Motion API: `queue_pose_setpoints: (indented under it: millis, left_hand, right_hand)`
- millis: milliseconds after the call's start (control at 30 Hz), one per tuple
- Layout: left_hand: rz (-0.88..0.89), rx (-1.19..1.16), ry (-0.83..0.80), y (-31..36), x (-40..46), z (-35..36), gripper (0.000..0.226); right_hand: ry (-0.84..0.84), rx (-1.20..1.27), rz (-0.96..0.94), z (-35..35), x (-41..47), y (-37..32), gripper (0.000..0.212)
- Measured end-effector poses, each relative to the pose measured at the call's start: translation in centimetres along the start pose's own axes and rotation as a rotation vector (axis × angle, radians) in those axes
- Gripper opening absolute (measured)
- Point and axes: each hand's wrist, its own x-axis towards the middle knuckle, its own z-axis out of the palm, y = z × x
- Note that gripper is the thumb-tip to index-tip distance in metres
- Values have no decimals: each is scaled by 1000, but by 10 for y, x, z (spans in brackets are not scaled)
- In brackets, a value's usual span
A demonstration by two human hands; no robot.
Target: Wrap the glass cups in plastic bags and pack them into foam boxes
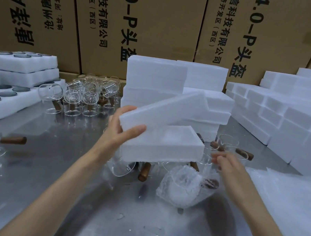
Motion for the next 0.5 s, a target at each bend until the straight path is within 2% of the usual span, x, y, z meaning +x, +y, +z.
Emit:
queue_pose_setpoints:
  millis: [100,167,233,300,367,433,500]
  left_hand:
    - [-38,-220,-8,2,1,-2,117]
    - [-62,-306,9,4,1,-3,120]
    - [-83,-373,69,5,1,-2,104]
    - [-67,-428,129,3,2,-1,70]
    - [-30,-510,156,0,3,0,42]
    - [-4,-608,201,-1,4,0,32]
    - [-14,-666,266,0,4,1,37]
  right_hand:
    - [-147,-235,16,-8,-6,10,23]
    - [-193,-303,14,-12,-12,16,21]
    - [-220,-329,17,-14,-17,20,27]
    - [-255,-310,69,-15,-19,20,32]
    - [-266,-165,168,-13,-18,18,28]
    - [-239,68,268,-10,-17,13,21]
    - [-193,309,343,-10,-18,8,19]
